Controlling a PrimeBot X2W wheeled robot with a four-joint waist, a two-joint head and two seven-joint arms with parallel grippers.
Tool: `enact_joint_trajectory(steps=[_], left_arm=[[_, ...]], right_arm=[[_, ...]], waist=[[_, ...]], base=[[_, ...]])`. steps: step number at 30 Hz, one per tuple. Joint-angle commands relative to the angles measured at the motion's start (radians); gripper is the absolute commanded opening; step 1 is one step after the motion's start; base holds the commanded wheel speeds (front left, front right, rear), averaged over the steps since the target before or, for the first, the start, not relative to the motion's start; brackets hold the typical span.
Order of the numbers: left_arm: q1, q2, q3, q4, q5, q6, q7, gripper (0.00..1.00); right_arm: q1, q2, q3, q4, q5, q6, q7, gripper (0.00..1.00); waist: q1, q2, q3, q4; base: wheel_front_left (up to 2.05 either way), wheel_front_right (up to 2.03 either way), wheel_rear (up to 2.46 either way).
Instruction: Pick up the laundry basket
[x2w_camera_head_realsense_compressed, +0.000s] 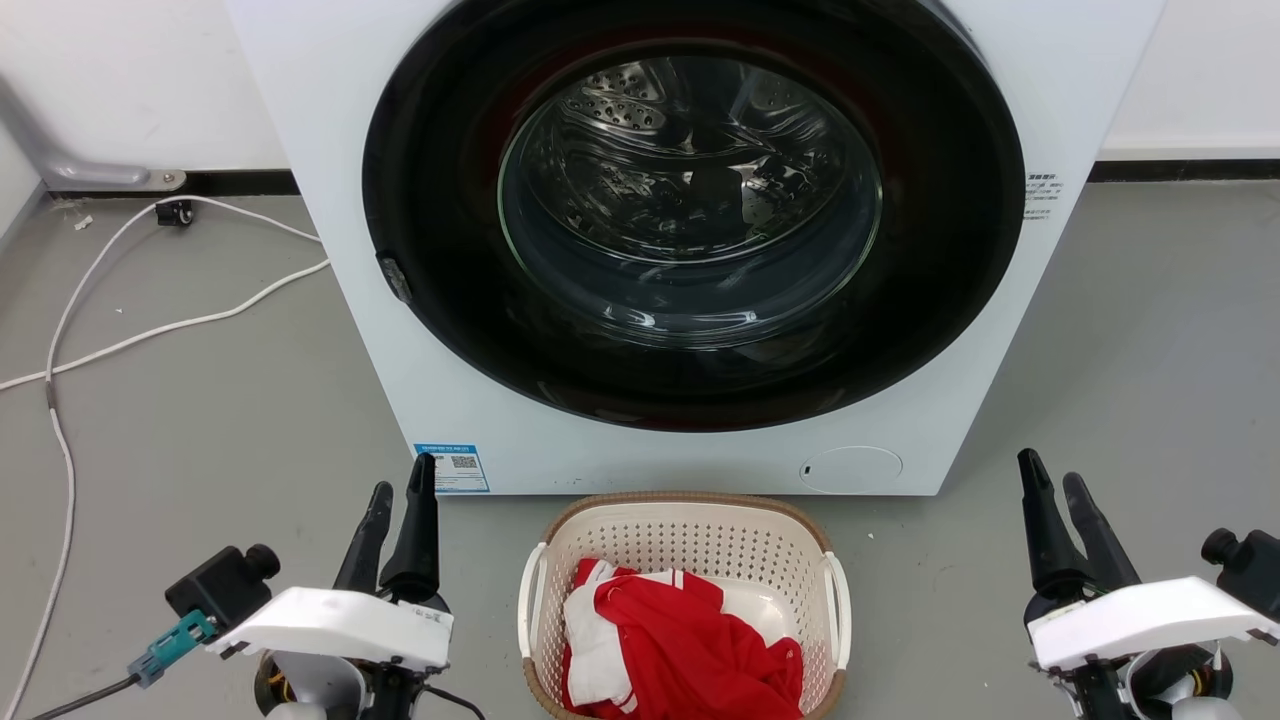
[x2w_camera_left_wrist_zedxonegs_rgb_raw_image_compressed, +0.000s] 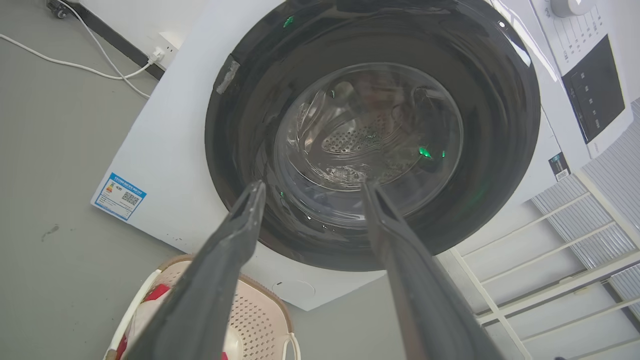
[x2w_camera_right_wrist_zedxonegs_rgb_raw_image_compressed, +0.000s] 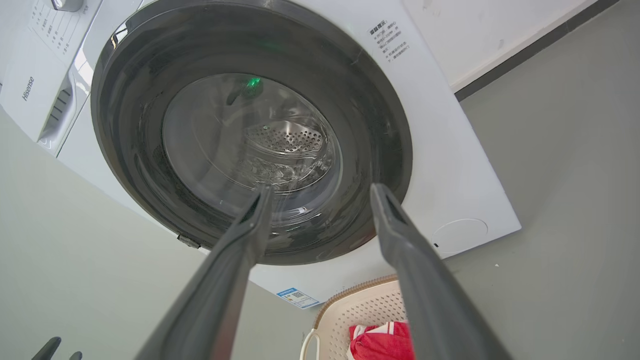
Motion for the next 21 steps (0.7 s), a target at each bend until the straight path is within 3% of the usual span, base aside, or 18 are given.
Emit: enact_joint_trajectory(steps=[1, 21], left_arm=[[-0.028, 0.002, -0.004, -0.01, 0.035, 0.003, -0.009, 1.0], [-0.061, 0.013, -0.033, 0.042, 0.326, 0.016, -0.067, 1.0]], right_arm=[[-0.005, -0.001, 0.002, -0.021, -0.036, 0.001, -0.001, 1.0], [0.006, 0.001, 0.024, -0.049, -0.32, 0.002, -0.007, 1.0]], waist=[[0.0, 0.0, 0.0, 0.0], [0.0, 0.0, 0.002, -0.001]], base=[[0.0, 0.0, 0.0], [0.0, 0.0, 0.0]])
